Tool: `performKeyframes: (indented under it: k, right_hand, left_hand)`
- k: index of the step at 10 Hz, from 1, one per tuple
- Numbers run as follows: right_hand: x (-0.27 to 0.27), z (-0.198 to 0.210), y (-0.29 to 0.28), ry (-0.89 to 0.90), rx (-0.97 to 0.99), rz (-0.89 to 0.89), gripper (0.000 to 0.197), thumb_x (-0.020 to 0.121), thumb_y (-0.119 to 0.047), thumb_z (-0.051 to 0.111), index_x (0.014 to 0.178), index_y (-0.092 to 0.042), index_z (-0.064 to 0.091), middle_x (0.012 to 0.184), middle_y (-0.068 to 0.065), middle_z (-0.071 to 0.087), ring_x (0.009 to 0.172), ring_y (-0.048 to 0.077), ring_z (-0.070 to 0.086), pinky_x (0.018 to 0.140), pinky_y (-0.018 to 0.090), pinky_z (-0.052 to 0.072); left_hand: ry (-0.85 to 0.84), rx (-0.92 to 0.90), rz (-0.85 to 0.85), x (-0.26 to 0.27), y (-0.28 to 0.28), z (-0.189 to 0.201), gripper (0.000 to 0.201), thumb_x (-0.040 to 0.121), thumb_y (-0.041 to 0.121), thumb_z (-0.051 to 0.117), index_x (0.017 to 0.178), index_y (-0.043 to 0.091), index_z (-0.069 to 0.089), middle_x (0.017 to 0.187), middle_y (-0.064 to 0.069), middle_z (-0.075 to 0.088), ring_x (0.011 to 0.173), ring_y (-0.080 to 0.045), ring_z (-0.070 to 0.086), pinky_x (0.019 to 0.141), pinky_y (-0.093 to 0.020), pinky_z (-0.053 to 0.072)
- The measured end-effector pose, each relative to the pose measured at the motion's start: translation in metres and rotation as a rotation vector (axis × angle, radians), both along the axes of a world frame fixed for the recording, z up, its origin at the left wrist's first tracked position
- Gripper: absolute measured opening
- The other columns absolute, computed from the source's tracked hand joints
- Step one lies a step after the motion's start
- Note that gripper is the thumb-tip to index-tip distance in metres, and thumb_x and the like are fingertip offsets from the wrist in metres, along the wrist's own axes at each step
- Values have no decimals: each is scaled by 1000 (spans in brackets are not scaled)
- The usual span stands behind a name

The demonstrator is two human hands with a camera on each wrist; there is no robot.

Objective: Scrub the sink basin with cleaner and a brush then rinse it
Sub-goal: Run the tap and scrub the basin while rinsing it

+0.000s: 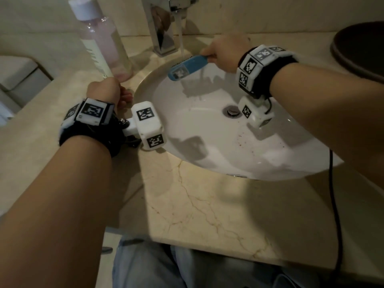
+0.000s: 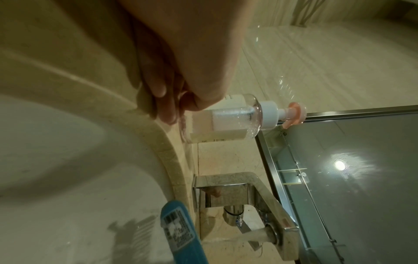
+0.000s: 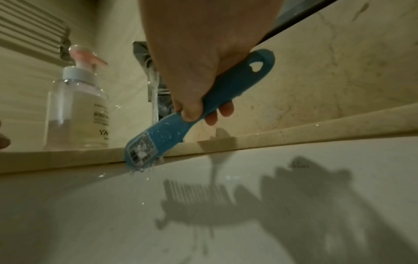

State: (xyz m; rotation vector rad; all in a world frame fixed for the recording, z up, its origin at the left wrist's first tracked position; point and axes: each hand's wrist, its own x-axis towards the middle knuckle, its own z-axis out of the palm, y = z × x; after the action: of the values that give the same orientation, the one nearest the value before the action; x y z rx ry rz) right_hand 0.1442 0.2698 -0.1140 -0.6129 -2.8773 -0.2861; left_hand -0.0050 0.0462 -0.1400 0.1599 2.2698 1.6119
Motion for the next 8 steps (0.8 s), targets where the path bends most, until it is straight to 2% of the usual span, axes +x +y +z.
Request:
performKeyframes:
  k: [1, 2, 3, 4, 5, 6, 7, 8]
  right_hand:
    - [-14, 0, -2, -32, 103, -63, 29, 96, -14, 41, 114, -16, 64, 105, 17, 65, 98, 36, 60, 82, 42, 44]
    - [-22, -5, -2, -101, 141, -151, 29, 94, -9, 42, 107, -13, 67, 102, 15, 66, 95, 33, 61, 79, 39, 41]
    - [-23, 0, -11, -417, 221, -178, 24, 94, -4, 41, 95, -5, 65, 100, 15, 64, 101, 31, 59, 91, 43, 40]
    - [-16, -7, -13, -578, 378, -111, 22, 94, -3, 43, 79, -8, 59, 82, 8, 59, 91, 26, 56, 98, 42, 35]
    - [-23, -19, -4, -503, 351, -92, 20, 95, -8, 46, 79, -11, 57, 99, 12, 67, 90, 25, 56, 99, 40, 33]
    - [-40, -20, -12, -303, 340, 97, 23, 97, -12, 44, 105, -13, 66, 102, 14, 69, 96, 28, 62, 99, 39, 32]
    - [-47, -18, -15, -221, 345, 161, 25, 96, -12, 48, 113, -17, 66, 100, 14, 69, 94, 30, 61, 97, 38, 31]
    - [-31, -10, -3, -168, 267, -1, 24, 97, -4, 41, 104, -3, 64, 104, 24, 65, 101, 36, 59, 98, 44, 33]
  left_hand:
    - [1, -9, -5, 1, 0, 1, 31, 98, 21, 34, 68, 20, 42, 35, 10, 53, 38, 0, 50, 47, -15, 40]
    - [-4, -5, -6, 0, 0, 1, 31, 98, 22, 34, 68, 21, 42, 29, 12, 50, 34, 0, 49, 41, -14, 40]
    - [-15, 26, -3, 0, 0, 1, 30, 96, 19, 35, 68, 20, 42, 29, 10, 49, 30, -1, 48, 39, -15, 40]
    - [-75, 124, -19, 2, 0, 2, 28, 91, 9, 37, 63, 14, 40, 28, 6, 42, 24, -6, 40, 31, -14, 29]
    - [-78, 155, 11, 6, 1, 5, 29, 88, 3, 38, 59, 7, 39, 27, 4, 39, 22, -7, 34, 31, -12, 22]
    - [-67, 144, 23, 9, 3, 6, 29, 86, 5, 43, 58, 7, 40, 27, 4, 40, 23, -8, 35, 32, -13, 23]
    - [-69, 151, 32, 7, 3, 6, 27, 85, 3, 42, 58, 6, 40, 28, 3, 41, 24, -9, 34, 33, -13, 23]
    - [-92, 164, 35, 5, 2, 5, 26, 84, 2, 39, 58, 6, 36, 29, 2, 40, 24, -10, 35, 35, -12, 23]
